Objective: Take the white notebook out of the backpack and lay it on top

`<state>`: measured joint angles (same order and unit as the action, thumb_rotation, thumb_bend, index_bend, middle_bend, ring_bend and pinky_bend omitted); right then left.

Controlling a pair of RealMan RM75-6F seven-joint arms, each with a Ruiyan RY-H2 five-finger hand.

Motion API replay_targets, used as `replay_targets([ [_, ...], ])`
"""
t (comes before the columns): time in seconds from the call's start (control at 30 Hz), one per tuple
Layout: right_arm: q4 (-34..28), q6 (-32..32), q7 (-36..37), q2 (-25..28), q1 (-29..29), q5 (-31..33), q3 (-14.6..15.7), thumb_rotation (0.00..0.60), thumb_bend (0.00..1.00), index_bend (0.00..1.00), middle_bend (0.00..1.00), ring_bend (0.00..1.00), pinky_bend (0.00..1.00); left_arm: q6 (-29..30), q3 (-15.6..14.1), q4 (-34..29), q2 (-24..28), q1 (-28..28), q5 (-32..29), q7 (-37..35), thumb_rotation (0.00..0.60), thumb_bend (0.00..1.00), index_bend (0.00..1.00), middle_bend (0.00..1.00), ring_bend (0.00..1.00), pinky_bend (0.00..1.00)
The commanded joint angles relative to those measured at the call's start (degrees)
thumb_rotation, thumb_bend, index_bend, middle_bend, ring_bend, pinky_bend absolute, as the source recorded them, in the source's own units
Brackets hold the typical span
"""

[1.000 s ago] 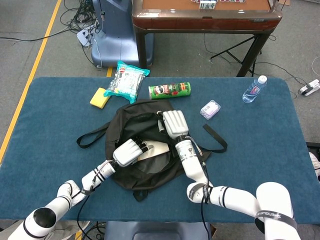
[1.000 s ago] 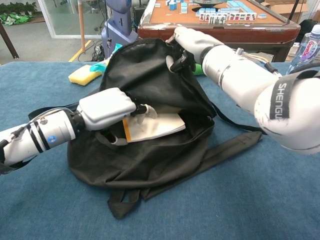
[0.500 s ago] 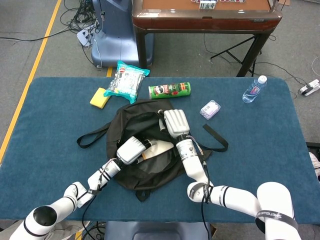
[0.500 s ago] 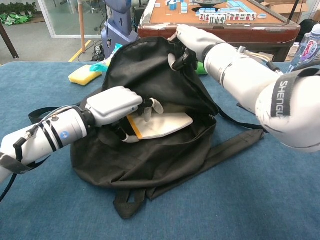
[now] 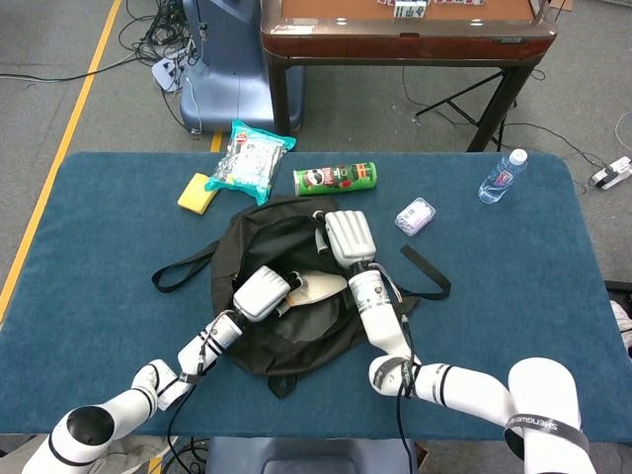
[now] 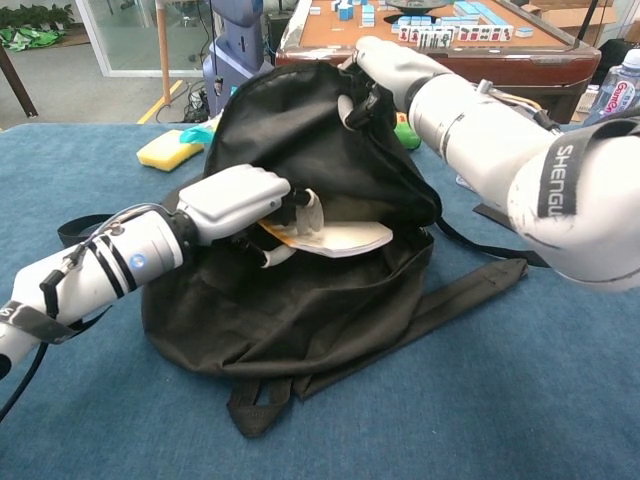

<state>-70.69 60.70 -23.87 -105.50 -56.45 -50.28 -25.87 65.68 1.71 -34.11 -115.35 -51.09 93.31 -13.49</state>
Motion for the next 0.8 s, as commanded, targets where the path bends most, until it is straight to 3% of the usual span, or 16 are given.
replay_targets([
  [0.03, 0.0, 0.2, -0.1, 0.2, 0.0, 0.2, -0.2, 0.6, 0.58, 0.64, 0.49, 0.49, 0.65, 0.9, 0.2, 0.0, -0.3, 0.1, -0.1, 0.1, 0.6, 0.45, 0.62, 0.53, 0.47, 0.33],
  [0.33, 0.3, 0.1, 0.2, 0.5, 0.1, 0.3, 0.0, 0.6, 0.58, 0.65, 0.49, 0.49, 0.65, 6.2, 0.4, -2.2, 1.3, 2.4, 0.0, -1.9, 0.6, 0.45, 0.72, 0.63, 0.52, 0.34],
  [0.53, 0.7, -0.2, 0.9, 0.6, 0.4, 0.3, 0.3, 0.6, 0.57, 0.64, 0.49, 0.49, 0.65, 13.1, 1.2, -7.2, 6.2, 6.2, -0.4, -4.8, 0.6, 0.45, 0.72, 0.69, 0.56, 0.36],
  [0.8, 0.6, -0.7, 1.8, 0.5, 1.0, 0.4, 0.9, 0.6, 0.57, 0.65, 0.49, 0.49, 0.65, 17.7, 2.8, -15.1, 13.8, 9.9, -1.8, -6.4, 0.6, 0.45, 0.73, 0.72, 0.57, 0.36],
])
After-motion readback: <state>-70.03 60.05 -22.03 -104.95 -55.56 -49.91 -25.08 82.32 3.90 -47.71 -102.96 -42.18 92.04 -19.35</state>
